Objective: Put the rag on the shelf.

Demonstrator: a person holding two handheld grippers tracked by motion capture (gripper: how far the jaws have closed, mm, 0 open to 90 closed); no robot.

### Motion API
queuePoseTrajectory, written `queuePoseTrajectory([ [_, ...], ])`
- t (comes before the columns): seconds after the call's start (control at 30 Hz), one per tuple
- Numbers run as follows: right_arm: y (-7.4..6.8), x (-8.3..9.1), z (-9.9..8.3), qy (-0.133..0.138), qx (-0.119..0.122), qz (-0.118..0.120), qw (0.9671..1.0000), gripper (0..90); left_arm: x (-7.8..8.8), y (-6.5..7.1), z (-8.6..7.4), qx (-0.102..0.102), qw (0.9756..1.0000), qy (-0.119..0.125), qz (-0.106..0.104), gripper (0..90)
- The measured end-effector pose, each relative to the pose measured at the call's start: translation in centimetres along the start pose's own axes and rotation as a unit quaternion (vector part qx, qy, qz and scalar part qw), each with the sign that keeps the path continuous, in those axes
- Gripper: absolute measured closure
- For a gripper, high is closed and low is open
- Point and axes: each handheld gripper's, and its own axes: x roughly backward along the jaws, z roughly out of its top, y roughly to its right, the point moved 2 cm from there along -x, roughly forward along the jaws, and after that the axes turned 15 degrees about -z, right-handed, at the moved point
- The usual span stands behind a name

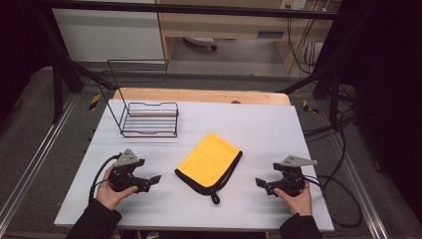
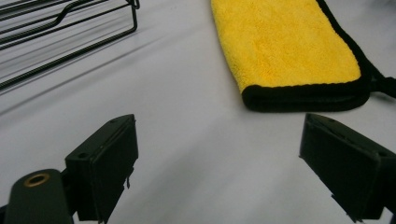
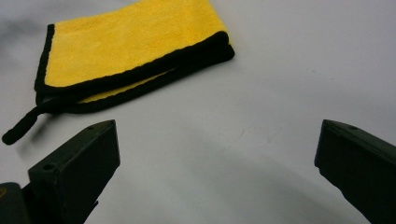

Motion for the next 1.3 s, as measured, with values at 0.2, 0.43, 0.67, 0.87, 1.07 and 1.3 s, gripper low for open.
queuePoseTrajectory([
  [0.2,-0.1,-0.1,0.0,-0.003,0.0,-0.001,1.0,0.6,-1.4,0.5,0.9,0.004,0.9999,-0.011,0.0,17.3],
  [0.43,0.0,-0.1,0.0,-0.003,0.002,-0.001,1.0,0.7,-3.7,1.0,2.1,0.008,0.9996,-0.028,0.008,25.3],
  [0.67,-0.1,-0.2,-0.1,-0.007,0.003,-0.001,1.0,0.7,-5.9,0.9,3.0,0.021,0.999,-0.038,0.01,34.3],
  [0.87,-0.1,-0.3,-0.1,-0.006,0.005,-0.001,1.0,0.8,-7.9,0.4,3.3,0.032,0.9982,-0.05,0.005,44.1],
  [1.07,-0.2,-0.3,-0.1,-0.006,0.004,0.0,1.0,1.4,-9.0,0.4,3.0,0.043,0.9974,-0.055,-0.015,57.9],
  [1.3,-1.0,-0.4,0.3,-0.007,0.011,0.004,0.9999,2.5,-9.3,0.6,2.8,0.046,0.9968,-0.061,-0.026,66.8],
])
